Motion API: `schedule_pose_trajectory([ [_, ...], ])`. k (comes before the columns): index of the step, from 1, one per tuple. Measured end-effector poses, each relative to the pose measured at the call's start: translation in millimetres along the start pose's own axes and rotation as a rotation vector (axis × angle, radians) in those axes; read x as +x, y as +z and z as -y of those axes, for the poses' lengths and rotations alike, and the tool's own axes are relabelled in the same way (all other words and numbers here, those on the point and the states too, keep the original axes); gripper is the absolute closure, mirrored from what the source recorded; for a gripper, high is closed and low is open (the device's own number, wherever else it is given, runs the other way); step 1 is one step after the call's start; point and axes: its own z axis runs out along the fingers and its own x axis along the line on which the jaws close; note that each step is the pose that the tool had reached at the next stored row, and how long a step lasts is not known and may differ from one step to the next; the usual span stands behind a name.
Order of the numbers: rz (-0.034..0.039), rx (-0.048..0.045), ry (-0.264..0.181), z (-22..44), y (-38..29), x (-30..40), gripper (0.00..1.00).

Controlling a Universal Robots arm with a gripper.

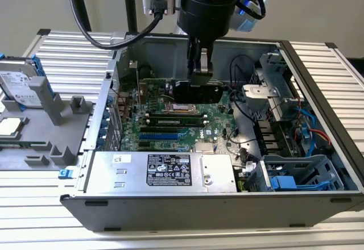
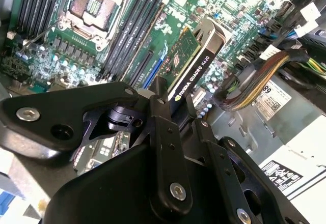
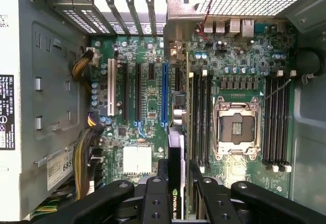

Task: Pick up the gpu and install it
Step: 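Insert the gpu into the slot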

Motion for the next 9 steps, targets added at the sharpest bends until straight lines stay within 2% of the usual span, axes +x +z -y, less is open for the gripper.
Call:
schedule_pose_trajectory([
  [1, -0.0001, 0.0, 0.0, 0.0, 0.5, 0.0, 1.0],
  [2, -0.0014, 0.0, 0.0, 0.2, 9.5, 0.1, 1.0],
  [9, -0.0023, 0.0, 0.0, 0.2, 13.1, 0.2, 1.0],
])
